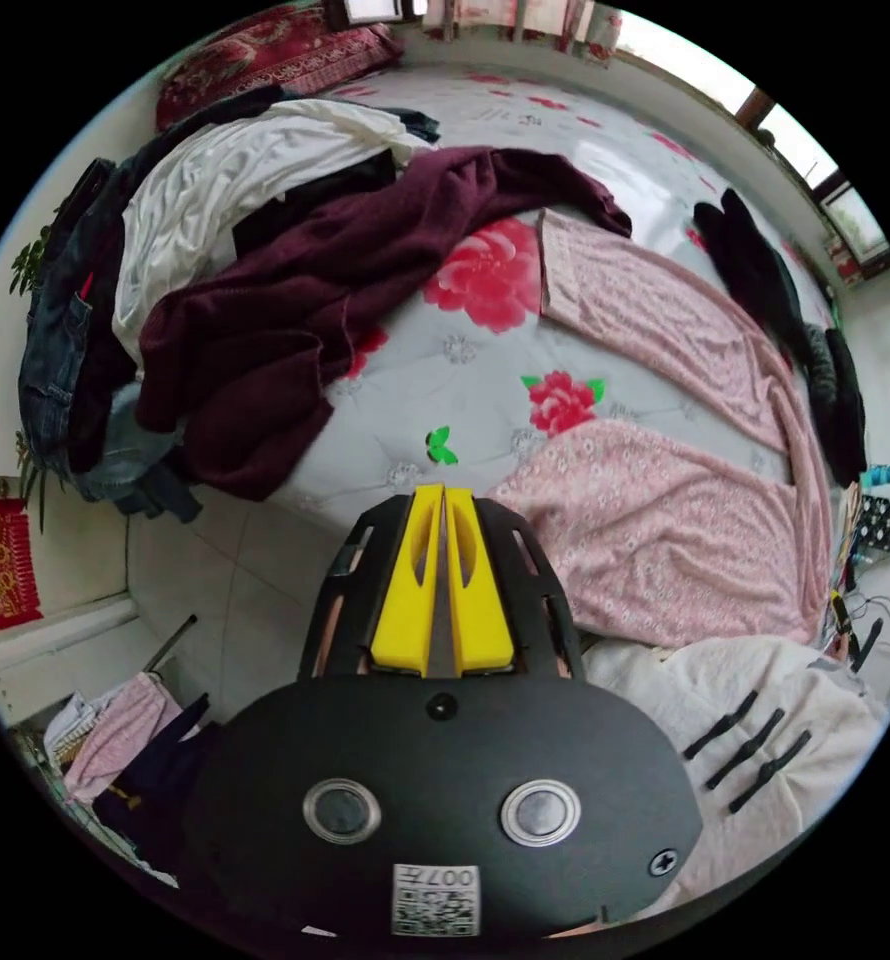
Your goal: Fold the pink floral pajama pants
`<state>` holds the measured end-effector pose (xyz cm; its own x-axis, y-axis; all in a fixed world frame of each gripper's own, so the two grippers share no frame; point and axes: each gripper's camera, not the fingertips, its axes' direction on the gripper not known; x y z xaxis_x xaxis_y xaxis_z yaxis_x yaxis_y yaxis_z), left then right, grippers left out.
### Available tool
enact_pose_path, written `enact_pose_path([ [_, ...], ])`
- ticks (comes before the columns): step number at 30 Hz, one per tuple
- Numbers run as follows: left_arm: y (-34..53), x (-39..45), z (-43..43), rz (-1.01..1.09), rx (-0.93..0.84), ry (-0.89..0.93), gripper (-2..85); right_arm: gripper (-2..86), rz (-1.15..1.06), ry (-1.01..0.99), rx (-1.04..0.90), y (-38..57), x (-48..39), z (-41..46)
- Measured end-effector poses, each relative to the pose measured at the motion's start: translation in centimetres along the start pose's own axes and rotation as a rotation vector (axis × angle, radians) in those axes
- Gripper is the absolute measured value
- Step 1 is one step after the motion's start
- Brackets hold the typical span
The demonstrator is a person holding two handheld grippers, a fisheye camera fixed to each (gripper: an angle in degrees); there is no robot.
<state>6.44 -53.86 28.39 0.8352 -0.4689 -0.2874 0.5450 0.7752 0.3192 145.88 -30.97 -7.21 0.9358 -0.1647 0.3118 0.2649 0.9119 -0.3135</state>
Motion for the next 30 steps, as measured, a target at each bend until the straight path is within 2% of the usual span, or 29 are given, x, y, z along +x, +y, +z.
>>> enact_pose_path([
  [6, -8.6, 4.4, 1.3, 0.065, 0.03, 0.129, 6.8, 2.8, -0.008, 0.054, 0.027, -8.2, -2.4, 3.0],
  [8, -11.2, 6.9, 2.6, 0.108, 0.008, 0.104, 8.2, 3.0, 0.005, 0.089, 0.019, -10.8, -2.8, 4.3],
  [13, -16.7, 13.5, 7.3, 0.214, -0.105, -0.06, 11.6, 3.3, 0.123, 0.169, -0.096, -16.6, -1.1, 9.7],
  [15, -17.7, 16.9, 9.2, 0.343, -0.151, -0.192, 8.9, 2.7, 0.148, 0.176, -0.172, -17.4, -0.4, 12.1],
  [16, -17.8, 17.5, 9.0, 0.365, -0.12, -0.217, 7.8, 2.0, 0.146, 0.169, -0.22, -17.6, -0.3, 13.4],
  [18, -18.5, 19.0, 10.0, 0.45, -0.11, -0.397, 1.2, 0.8, 0.108, 0.182, -0.169, -18.0, -0.7, 13.3],
  [21, -20.1, 18.1, 11.3, 0.491, -0.127, -0.515, 0.4, 0.2, -0.042, 0.325, -0.183, -19.4, -1.6, 13.6],
  [23, -21.4, 16.6, 10.8, 0.433, -0.124, -0.434, 1.1, 0.2, -0.082, 0.376, -0.15, -20.3, -1.5, 13.2],
  [26, -22.3, 14.5, 10.0, 0.323, -0.122, -0.295, 3.9, 0.9, -0.063, 0.316, -0.208, -21.9, -0.5, 14.0],
  [30, -20.3, 12.3, 6.1, 0.287, -0.017, -0.276, 3.1, 2.2, -0.116, 0.355, -0.213, -21.8, -1.5, 14.1],
])
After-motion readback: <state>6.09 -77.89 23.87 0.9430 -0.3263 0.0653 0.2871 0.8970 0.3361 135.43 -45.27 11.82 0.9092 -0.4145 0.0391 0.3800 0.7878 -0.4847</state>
